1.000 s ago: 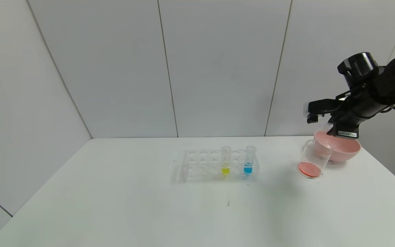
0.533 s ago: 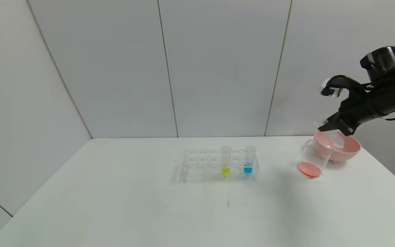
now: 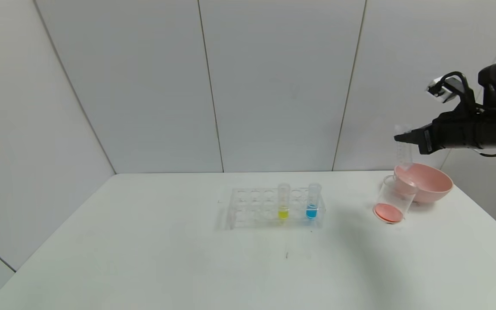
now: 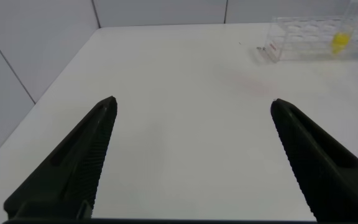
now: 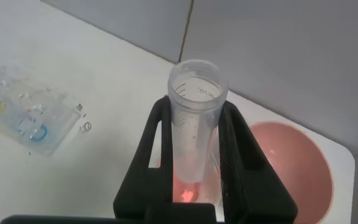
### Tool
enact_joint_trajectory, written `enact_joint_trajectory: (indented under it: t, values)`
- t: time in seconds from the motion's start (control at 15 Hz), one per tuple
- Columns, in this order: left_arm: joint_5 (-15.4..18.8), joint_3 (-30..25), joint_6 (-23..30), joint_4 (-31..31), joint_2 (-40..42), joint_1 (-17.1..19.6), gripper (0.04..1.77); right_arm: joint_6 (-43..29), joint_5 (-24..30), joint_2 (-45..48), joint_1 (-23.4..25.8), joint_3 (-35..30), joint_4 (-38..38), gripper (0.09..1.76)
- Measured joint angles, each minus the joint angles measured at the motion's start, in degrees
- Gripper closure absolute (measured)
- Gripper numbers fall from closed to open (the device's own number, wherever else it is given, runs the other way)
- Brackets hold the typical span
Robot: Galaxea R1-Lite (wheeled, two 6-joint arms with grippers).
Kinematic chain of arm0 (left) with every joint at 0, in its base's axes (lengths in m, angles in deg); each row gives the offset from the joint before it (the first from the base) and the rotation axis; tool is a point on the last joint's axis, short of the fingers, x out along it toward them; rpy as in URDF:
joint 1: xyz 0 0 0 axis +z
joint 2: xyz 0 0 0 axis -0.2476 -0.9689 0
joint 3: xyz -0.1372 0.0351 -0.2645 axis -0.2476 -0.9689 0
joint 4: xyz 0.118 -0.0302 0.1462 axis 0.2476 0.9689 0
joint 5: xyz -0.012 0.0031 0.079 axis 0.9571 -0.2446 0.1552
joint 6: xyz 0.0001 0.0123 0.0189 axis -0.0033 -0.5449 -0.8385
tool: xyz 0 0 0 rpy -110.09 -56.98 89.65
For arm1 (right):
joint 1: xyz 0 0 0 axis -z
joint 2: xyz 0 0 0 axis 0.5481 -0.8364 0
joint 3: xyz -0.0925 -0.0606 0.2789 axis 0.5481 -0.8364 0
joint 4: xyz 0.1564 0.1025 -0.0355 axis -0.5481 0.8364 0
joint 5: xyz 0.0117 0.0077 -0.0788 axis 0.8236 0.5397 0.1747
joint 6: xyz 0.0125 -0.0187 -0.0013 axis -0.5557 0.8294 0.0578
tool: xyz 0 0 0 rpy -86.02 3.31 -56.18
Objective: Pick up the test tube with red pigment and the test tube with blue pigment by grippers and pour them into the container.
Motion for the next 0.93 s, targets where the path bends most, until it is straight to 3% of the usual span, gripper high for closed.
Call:
enact_joint_trajectory:
  t: [0.2, 0.33, 0.6, 0.93]
  values:
    - [0.0, 0.0, 0.0, 0.0, 0.0, 0.0, 0.05, -9.1, 0.0, 2.9, 0.6, -13.8, -22.5, 1.36]
    - [0.0, 0.0, 0.0, 0.0, 0.0, 0.0, 0.05, -12.5, -0.2, 3.9, 2.0, -20.9, -31.5, 1.36]
    - [0.0, 0.0, 0.0, 0.0, 0.0, 0.0, 0.05, -13.4, 0.0, 4.3, 5.3, -27.3, -37.0, 1.36]
    - [0.0, 0.0, 0.0, 0.0, 0.0, 0.0, 0.05, -13.5, -0.2, 1.5, 7.6, -25.1, -37.8, 1.36]
